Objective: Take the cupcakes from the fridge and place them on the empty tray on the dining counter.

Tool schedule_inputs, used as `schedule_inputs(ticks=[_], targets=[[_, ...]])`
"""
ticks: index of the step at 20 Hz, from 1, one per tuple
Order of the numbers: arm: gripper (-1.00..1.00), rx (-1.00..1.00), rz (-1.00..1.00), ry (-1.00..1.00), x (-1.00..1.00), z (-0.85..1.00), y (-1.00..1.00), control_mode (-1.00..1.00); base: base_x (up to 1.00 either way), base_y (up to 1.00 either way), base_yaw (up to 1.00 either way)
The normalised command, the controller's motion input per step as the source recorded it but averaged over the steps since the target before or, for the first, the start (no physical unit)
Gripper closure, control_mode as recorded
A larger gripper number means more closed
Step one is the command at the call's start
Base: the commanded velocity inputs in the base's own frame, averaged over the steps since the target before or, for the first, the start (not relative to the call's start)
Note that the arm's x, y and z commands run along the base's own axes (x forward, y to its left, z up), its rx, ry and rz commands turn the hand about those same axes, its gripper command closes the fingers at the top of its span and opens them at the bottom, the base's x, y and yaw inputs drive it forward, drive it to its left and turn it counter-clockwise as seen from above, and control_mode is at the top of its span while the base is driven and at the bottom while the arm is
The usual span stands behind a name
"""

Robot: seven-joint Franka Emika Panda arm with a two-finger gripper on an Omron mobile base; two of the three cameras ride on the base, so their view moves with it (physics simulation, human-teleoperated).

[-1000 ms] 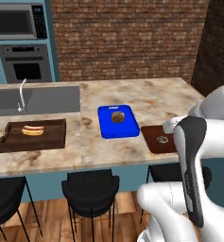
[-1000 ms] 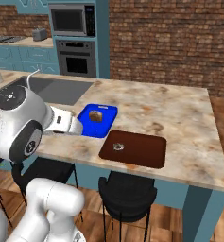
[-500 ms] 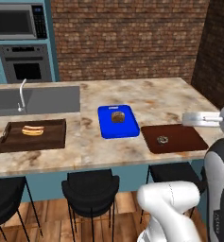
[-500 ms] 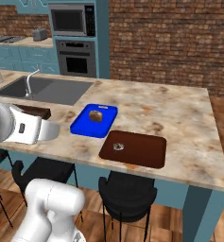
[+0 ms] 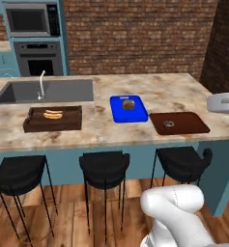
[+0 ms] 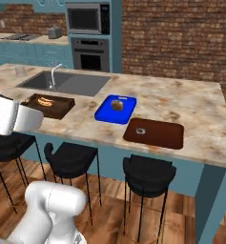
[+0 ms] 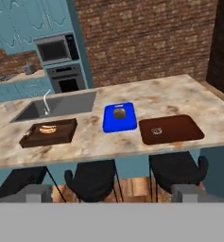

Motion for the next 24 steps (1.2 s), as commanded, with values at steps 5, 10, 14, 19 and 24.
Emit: schedule_inputs(ticks=[5,10,14,19,24], targets=[[-1.0,0.0,0.0,0.0,0.0,0.0,0.0,1.0,-0.27,0.96,0.66],[-1.0,0.0,0.0,0.0,0.0,0.0,0.0,1.0,0.0,0.19,1.0],[-1.0,0.0,0.0,0.0,0.0,0.0,0.0,1.0,0.0,0.0,1.0],[-1.0,0.0,0.0,0.0,0.0,0.0,0.0,1.0,0.3,0.01,0.91],[-1.0,0.0,0.0,0.0,0.0,0.0,0.0,1.0,1.0,0.13,0.28]])
